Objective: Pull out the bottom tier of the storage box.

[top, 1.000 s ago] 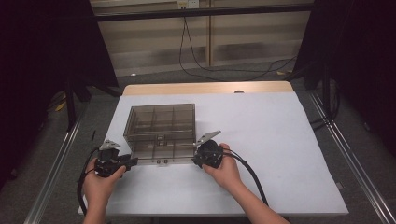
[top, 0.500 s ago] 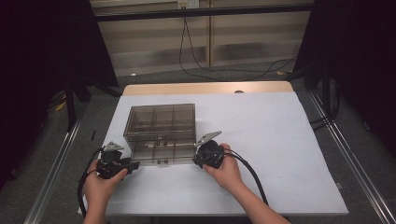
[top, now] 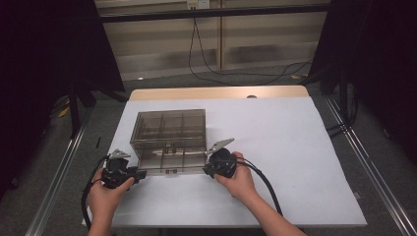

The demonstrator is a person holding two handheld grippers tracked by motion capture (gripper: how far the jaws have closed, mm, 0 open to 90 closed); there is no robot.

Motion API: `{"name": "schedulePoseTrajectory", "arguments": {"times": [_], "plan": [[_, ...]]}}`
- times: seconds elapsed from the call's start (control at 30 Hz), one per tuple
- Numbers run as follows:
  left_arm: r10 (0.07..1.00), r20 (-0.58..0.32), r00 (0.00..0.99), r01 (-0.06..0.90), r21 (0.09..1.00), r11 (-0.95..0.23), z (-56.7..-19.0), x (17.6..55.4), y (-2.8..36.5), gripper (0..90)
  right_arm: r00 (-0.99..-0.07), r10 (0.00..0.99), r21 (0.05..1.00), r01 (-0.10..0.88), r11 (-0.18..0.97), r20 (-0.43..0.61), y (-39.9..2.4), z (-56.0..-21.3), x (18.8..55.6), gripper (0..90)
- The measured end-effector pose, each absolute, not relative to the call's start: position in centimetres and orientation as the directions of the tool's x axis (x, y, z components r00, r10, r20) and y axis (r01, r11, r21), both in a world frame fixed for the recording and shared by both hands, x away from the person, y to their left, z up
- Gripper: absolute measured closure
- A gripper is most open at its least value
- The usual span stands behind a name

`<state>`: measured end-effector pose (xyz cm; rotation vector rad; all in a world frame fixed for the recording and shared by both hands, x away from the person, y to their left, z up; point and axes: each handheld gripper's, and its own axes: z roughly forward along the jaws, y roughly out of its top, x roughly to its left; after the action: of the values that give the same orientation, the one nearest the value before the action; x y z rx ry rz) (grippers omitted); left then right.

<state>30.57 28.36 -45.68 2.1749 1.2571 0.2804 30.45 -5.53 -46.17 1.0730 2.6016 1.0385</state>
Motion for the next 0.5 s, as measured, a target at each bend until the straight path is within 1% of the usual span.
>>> {"name": "schedulePoseTrajectory", "arguments": {"times": [0.5], "plan": [[0.843,-0.113,0.526,0.713,0.599,-0.364,-45.74,30.27,28.49,56.9,-0.746,0.653,0.633,0.571,0.523,0.133,-5.48,-46.13,30.23,79.8]]}}
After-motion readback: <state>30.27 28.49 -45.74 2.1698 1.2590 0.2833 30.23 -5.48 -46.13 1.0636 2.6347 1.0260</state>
